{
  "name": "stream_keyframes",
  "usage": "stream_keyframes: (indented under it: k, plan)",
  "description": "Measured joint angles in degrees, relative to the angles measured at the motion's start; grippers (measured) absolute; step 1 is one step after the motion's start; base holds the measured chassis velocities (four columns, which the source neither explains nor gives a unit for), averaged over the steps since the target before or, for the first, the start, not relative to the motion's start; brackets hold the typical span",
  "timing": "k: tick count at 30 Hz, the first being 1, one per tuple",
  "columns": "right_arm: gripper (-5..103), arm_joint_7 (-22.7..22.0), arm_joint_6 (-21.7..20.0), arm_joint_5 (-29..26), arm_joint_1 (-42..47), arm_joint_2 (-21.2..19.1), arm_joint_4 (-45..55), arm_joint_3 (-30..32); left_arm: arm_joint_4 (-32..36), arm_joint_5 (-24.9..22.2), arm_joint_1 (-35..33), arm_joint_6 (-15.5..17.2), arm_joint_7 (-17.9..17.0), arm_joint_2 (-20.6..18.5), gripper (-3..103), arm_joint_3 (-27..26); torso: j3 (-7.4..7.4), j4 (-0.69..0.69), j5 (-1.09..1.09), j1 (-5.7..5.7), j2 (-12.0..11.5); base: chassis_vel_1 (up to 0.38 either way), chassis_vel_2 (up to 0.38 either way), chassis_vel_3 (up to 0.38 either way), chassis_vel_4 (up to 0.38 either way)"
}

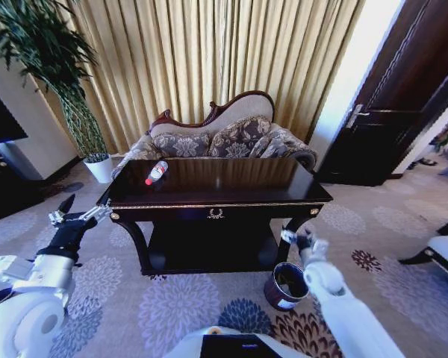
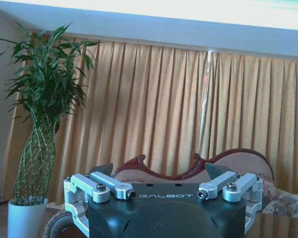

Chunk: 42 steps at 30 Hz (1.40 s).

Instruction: Move to the front of the table and place the trash on the table into the trash bin.

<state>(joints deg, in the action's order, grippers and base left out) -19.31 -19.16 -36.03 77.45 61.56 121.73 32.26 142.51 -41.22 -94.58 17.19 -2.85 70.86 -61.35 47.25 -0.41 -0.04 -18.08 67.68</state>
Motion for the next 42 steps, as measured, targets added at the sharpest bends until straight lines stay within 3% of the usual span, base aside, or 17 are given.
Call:
stream_keyframes:
  k: [11, 22, 42]
  plan:
    - [100, -0.66, -1.55, 3.72, 4.45, -0.33, 13.37, 0.77, -0.45, 0.42, -0.19, 1.01, -0.04, -0.13, 100, -0.32, 0.00, -0.03, 0.03, 0.00, 0.00, 0.000, 0.000, 0.000, 0.000]
    - [100, 1.33, -2.09, 5.49, 3.98, -0.04, 11.94, 0.17, -0.35, 1.66, 0.64, 5.95, -3.04, -1.54, 100, -0.64, 0.01, -0.02, 0.04, 0.00, 0.00, 0.000, 0.000, 0.000, 0.000]
    - [100, 2.71, -2.68, 5.09, 3.92, -1.14, 14.32, -0.44, 0.21, 2.10, 0.47, 8.18, -3.36, -2.10, 100, -0.73, 0.00, -0.02, 0.04, 0.01, 0.00, -0.006, 0.003, 0.005, -0.002]
